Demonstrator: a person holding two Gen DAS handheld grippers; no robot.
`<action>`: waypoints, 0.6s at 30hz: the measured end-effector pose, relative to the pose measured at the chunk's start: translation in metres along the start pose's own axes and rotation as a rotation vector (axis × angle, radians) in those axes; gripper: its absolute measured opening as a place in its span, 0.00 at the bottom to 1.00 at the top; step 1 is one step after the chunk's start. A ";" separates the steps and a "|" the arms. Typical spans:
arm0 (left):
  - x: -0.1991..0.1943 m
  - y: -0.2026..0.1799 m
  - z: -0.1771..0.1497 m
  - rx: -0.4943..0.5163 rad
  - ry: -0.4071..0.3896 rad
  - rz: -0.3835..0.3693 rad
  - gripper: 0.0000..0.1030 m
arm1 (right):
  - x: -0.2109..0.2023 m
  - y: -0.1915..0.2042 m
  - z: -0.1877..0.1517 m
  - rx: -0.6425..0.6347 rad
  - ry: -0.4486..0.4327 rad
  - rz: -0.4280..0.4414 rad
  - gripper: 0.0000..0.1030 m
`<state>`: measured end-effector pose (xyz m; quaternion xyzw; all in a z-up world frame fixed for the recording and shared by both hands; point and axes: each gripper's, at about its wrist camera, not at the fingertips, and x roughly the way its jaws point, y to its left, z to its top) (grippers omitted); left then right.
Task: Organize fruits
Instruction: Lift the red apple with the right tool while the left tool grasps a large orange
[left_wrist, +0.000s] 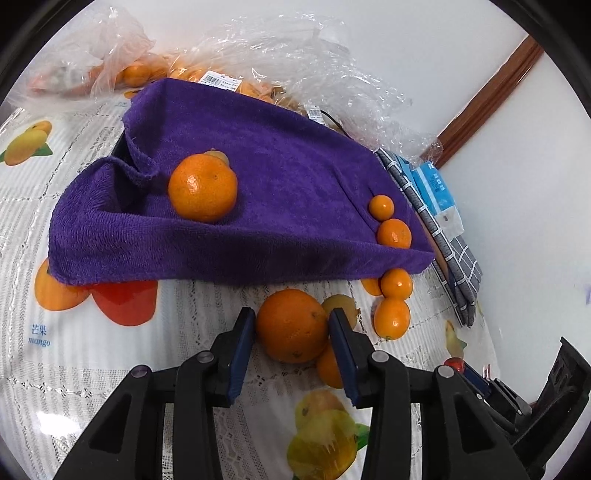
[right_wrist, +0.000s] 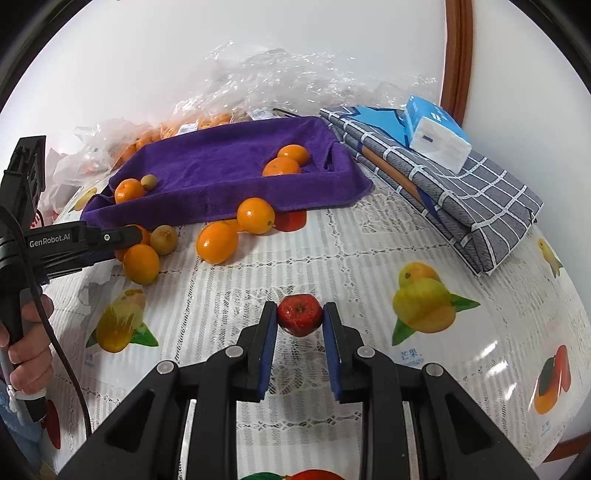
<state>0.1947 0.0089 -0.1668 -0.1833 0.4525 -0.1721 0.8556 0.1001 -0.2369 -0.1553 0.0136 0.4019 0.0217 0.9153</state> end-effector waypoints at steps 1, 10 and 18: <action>0.000 0.001 0.000 -0.001 -0.002 -0.006 0.38 | 0.000 0.001 0.000 0.000 0.000 0.001 0.24; -0.032 0.004 0.006 -0.019 -0.090 0.004 0.37 | -0.001 0.006 0.014 -0.009 -0.027 -0.003 0.24; -0.061 0.000 0.039 0.007 -0.174 0.076 0.37 | -0.001 0.003 0.058 -0.011 -0.095 0.006 0.24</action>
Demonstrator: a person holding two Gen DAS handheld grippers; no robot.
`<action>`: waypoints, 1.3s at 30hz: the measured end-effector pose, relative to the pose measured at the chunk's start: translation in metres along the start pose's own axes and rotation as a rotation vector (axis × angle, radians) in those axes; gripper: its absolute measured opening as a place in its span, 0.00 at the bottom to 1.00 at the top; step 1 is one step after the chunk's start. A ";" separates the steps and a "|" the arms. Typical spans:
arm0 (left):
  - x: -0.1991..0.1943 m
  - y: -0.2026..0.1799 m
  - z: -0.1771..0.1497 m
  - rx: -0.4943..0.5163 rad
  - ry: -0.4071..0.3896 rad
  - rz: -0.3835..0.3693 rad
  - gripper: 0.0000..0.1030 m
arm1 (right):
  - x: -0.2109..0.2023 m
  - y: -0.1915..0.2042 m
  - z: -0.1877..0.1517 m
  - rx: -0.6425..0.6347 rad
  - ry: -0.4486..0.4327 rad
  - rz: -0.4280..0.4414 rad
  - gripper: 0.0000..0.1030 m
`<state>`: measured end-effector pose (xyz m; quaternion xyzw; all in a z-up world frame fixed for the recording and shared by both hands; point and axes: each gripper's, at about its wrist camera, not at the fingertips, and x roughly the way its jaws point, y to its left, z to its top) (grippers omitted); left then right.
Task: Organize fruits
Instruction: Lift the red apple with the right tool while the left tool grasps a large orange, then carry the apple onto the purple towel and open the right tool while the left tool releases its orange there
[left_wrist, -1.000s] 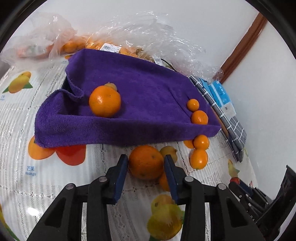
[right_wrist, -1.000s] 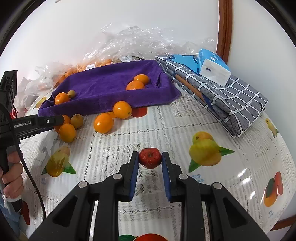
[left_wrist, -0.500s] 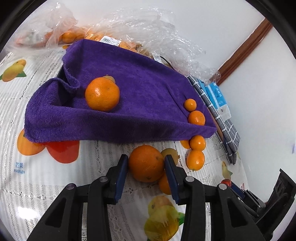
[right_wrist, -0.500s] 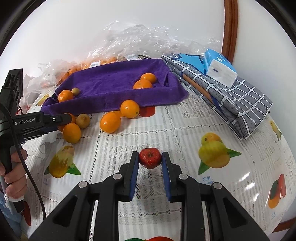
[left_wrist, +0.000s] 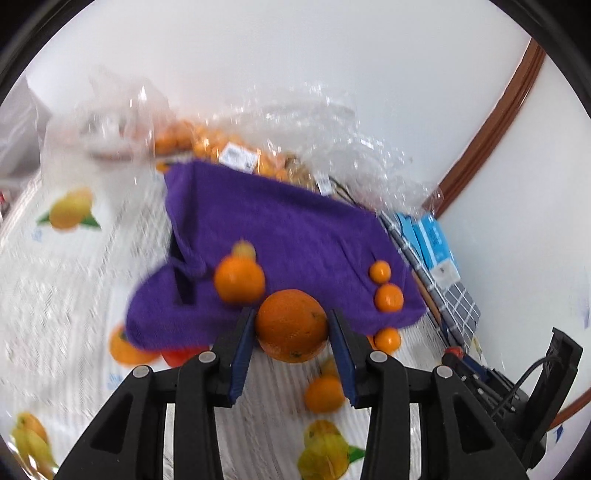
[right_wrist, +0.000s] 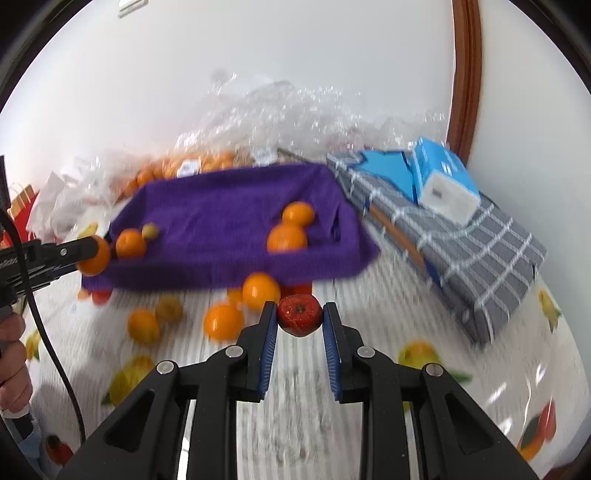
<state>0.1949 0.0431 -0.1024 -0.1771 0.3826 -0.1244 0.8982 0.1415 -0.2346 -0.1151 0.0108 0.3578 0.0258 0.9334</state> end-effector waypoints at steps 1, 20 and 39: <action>-0.001 0.002 0.006 0.005 -0.010 0.019 0.37 | 0.003 -0.001 0.008 0.002 -0.009 0.004 0.24; 0.062 0.031 0.062 -0.080 -0.104 0.110 0.37 | 0.102 -0.004 0.113 0.010 -0.035 0.039 0.24; 0.090 0.040 0.047 -0.077 -0.083 0.103 0.37 | 0.169 0.000 0.111 0.004 0.048 0.039 0.24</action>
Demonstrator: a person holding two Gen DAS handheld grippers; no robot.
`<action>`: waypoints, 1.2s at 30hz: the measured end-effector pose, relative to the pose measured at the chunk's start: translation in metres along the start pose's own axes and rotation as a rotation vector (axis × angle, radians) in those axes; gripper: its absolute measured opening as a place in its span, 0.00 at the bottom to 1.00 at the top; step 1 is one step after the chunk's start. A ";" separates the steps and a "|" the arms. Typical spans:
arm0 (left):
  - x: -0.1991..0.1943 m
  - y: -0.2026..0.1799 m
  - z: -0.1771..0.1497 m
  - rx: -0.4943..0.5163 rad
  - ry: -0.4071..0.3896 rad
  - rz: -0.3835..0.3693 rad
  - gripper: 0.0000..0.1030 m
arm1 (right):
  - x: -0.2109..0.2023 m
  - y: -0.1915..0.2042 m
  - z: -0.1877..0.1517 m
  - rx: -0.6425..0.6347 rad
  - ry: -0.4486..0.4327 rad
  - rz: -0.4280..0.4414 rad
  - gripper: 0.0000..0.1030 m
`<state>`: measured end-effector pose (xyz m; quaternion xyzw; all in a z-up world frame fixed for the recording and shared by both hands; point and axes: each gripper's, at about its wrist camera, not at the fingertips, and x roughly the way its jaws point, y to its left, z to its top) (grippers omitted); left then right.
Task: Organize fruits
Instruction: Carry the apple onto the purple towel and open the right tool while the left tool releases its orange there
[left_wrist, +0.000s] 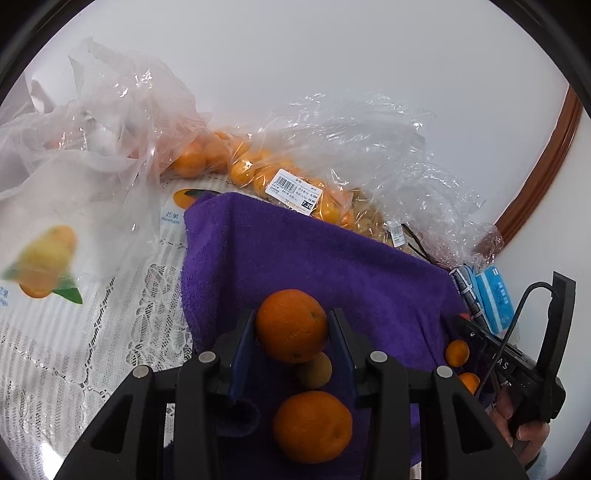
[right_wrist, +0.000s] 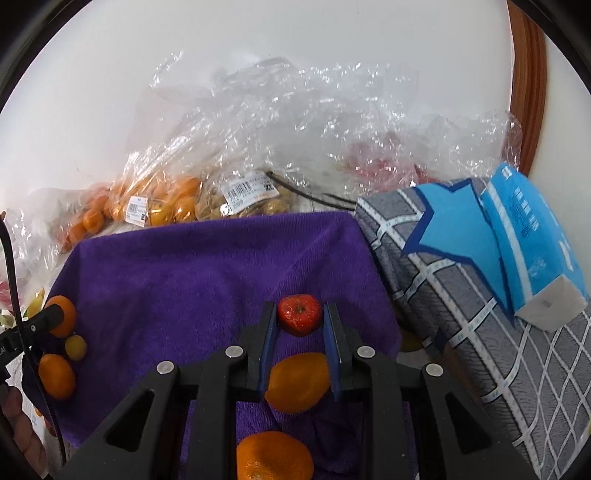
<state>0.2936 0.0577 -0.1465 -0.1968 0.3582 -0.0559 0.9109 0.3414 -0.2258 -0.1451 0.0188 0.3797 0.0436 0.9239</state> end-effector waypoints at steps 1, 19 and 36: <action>0.000 -0.001 -0.001 0.006 -0.005 0.004 0.37 | 0.001 0.000 -0.001 0.004 0.003 0.000 0.24; -0.008 -0.005 -0.002 0.025 -0.073 0.019 0.50 | -0.047 0.003 -0.016 -0.017 -0.078 -0.028 0.53; -0.056 -0.029 -0.020 0.112 -0.161 -0.022 0.55 | -0.092 0.013 -0.093 -0.001 0.076 0.079 0.40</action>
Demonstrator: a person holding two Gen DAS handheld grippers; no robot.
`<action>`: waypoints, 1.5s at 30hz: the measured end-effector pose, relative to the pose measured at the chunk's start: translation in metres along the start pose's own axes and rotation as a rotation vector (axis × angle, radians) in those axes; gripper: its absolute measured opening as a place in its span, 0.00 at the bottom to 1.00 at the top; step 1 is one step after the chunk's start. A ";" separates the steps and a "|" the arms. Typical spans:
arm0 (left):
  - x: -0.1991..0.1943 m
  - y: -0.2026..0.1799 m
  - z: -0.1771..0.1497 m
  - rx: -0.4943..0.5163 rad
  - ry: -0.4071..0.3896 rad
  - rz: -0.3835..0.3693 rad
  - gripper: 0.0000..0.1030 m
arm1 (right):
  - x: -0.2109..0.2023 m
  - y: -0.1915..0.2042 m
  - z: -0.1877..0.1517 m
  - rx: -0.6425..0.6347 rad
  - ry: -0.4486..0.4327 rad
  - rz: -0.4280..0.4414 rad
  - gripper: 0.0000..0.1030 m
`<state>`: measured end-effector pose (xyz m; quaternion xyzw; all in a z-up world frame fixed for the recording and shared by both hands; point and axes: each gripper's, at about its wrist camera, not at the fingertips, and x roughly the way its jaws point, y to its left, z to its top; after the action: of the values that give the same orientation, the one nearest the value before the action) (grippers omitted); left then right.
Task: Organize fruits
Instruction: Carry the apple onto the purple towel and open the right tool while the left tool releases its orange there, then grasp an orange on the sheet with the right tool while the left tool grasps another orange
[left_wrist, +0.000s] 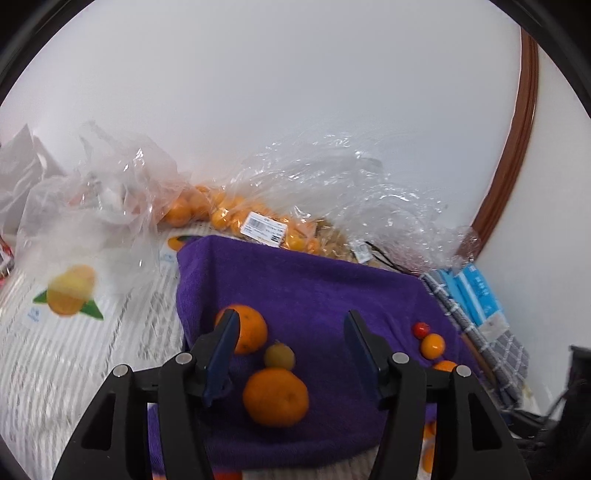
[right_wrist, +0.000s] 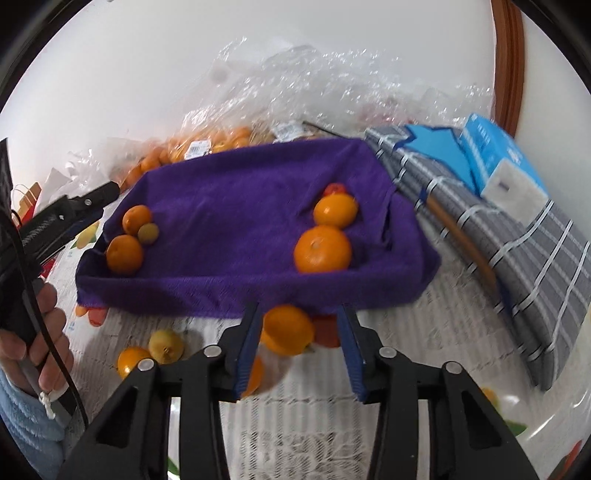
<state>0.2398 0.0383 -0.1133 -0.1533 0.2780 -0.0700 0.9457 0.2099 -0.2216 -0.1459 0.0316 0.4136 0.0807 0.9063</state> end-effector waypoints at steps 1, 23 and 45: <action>-0.004 0.000 -0.003 -0.002 0.006 -0.006 0.55 | 0.001 0.001 -0.002 0.007 0.003 0.003 0.40; -0.054 -0.026 -0.081 0.111 0.292 -0.008 0.55 | -0.015 -0.023 -0.041 0.016 0.039 -0.072 0.33; -0.026 -0.062 -0.102 0.160 0.341 -0.075 0.33 | -0.015 -0.026 -0.047 0.020 0.001 -0.067 0.33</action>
<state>0.1591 -0.0397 -0.1612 -0.0737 0.4217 -0.1521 0.8908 0.1672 -0.2499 -0.1686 0.0267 0.4155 0.0461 0.9080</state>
